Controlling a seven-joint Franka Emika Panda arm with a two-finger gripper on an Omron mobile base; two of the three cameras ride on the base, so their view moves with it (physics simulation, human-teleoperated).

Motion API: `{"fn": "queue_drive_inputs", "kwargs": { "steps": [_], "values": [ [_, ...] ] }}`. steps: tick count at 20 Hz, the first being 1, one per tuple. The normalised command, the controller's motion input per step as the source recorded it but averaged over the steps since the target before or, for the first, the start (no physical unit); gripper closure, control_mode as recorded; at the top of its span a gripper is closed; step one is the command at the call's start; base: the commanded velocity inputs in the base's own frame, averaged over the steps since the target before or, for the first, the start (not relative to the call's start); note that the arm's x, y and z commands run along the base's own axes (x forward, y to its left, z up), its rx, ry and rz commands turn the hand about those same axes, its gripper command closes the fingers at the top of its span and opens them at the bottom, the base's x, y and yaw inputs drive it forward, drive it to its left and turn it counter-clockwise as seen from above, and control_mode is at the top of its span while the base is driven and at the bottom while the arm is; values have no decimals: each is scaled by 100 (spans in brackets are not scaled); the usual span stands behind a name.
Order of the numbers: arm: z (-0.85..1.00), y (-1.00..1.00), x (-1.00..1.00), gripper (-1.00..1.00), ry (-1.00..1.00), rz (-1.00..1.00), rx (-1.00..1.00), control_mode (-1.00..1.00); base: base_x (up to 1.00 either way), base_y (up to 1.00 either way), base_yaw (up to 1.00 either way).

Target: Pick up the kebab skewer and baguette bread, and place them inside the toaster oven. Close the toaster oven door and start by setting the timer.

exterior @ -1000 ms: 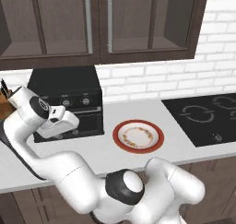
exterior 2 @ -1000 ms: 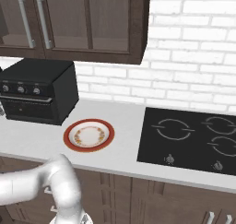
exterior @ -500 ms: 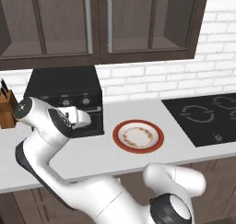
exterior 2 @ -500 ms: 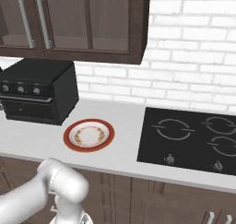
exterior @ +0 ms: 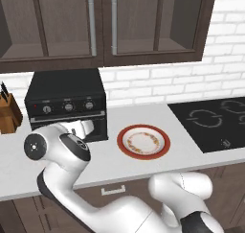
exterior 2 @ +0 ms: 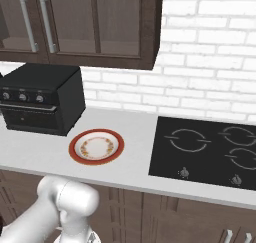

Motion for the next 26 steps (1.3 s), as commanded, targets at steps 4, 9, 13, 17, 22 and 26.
{"fn": "queue_drive_inputs", "kwargs": {
  "steps": [4, 9, 13, 17, 22, 26],
  "values": [
    [27, 27, 0, -100, -33, 0, 1, -100, 0, 0, 0],
    [48, 13, 0, -100, -19, 0, 6, -100, 0, 0, 0],
    [17, 0, -1, -100, -11, 0, 9, -100, 0, 0, 0],
    [0, 0, 0, -100, -20, 4, 5, -100, 0, 0, 0],
    [0, 0, 0, -100, -22, 2, 0, -100, 0, 0, 0],
    [0, 0, 0, -100, -6, 0, 0, -100, 0, 0, 0]
  ]
}}
